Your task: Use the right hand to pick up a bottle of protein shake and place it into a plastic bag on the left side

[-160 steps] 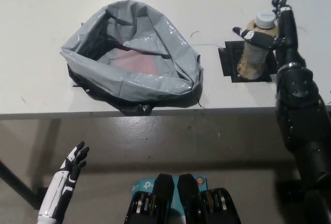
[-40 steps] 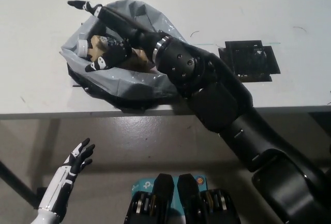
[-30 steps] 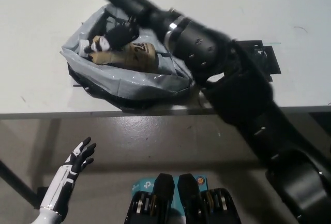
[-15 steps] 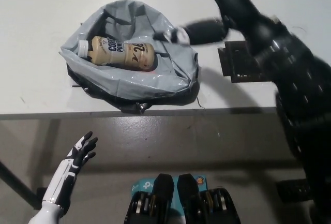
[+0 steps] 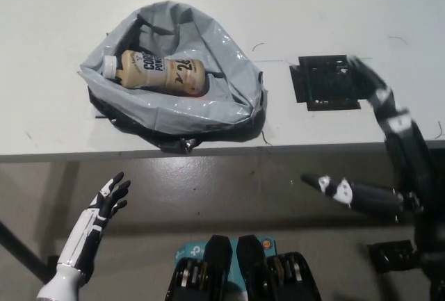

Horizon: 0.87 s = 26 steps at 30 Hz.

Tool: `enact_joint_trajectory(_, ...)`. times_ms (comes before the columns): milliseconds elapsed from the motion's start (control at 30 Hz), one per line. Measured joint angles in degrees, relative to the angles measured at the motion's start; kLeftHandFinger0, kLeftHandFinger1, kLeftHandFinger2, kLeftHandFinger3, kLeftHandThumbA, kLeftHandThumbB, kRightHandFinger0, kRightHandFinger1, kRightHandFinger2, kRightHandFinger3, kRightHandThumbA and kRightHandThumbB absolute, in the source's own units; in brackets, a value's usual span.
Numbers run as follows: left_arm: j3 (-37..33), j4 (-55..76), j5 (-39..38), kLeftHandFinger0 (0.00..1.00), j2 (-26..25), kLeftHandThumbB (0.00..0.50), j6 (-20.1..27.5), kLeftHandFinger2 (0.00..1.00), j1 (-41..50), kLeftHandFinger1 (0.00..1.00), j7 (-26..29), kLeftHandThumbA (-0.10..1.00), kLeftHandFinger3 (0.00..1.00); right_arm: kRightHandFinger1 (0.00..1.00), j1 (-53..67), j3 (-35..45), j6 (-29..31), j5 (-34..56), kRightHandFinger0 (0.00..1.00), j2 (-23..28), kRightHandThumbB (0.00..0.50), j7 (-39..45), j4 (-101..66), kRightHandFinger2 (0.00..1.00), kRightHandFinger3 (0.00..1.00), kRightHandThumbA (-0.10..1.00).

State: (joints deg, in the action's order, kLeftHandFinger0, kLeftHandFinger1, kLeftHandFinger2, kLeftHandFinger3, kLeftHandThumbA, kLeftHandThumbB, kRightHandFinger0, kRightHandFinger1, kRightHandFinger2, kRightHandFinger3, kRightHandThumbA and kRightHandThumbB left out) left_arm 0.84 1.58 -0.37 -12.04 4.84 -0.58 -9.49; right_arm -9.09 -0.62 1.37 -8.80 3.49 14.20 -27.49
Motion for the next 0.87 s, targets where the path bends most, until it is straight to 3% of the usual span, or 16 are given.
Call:
enact_joint_trajectory(133, 0.0, 0.0, 0.2, 1.00, 0.0, 0.245, 0.0, 1.00, 0.0, 1.00, 0.0, 1.00, 1.00, 1.00, 2.6, 0.8, 3.7, -0.2, 1.00, -0.6, 0.247, -2.0, 9.6, 1.00, 1.00, 0.88)
enact_joint_trajectory(200, 0.0, 0.0, 0.2, 1.00, 0.0, 0.260, 0.0, 1.00, 0.0, 1.00, 0.0, 1.00, 1.00, 1.00, 2.7, 1.1, 5.7, -0.5, 1.00, -1.0, 0.232, -3.2, 17.0, 1.00, 1.00, 0.90)
enact_joint_trajectory(233, 0.1, 0.0, 0.2, 1.00, 0.0, 0.260, 0.1, 1.00, 0.0, 1.00, 0.0, 1.00, 1.00, 1.00, 2.6, 1.2, 6.4, -0.6, 1.00, -1.1, 0.207, -3.6, 19.4, 1.00, 1.00, 0.80)
enact_joint_trajectory(300, 0.1, 0.0, 0.4, 1.00, 0.0, 0.266, 0.1, 1.00, 0.0, 1.00, 0.0, 1.00, 1.00, 1.00, 2.6, 1.2, 8.3, -1.0, 1.00, -1.2, 0.185, -4.6, 25.4, 1.00, 1.00, 0.78)
enact_joint_trajectory(400, 0.1, 0.0, 0.8, 1.00, -0.1, 0.270, 0.1, 1.00, 0.1, 1.00, 0.1, 1.00, 1.00, 1.00, 2.7, 1.2, 10.0, -1.3, 1.00, -1.0, 0.207, -5.3, 30.6, 1.00, 1.00, 0.85)
enact_joint_trajectory(500, 0.1, 0.1, 1.5, 1.00, -0.5, 0.284, 0.1, 1.00, 0.1, 1.00, 0.1, 1.00, 1.00, 1.00, 2.7, 0.9, 12.8, -1.7, 1.00, -0.2, 0.205, -6.3, 36.7, 1.00, 1.00, 0.84)
enact_joint_trajectory(667, 0.4, 0.4, 2.5, 1.00, -1.0, 0.260, 0.1, 1.00, 0.1, 1.00, 0.2, 1.00, 1.00, 1.00, 2.5, 0.0, 14.7, -2.0, 1.00, 0.8, 0.232, -7.0, 39.6, 1.00, 1.00, 0.85)
enact_joint_trajectory(867, 0.5, 0.5, 3.1, 1.00, -1.1, 0.253, 0.2, 1.00, 0.1, 1.00, 0.3, 1.00, 1.00, 1.00, 2.3, -2.0, 15.1, -3.0, 1.00, 1.0, 0.216, -7.2, 40.6, 1.00, 1.00, 0.83)
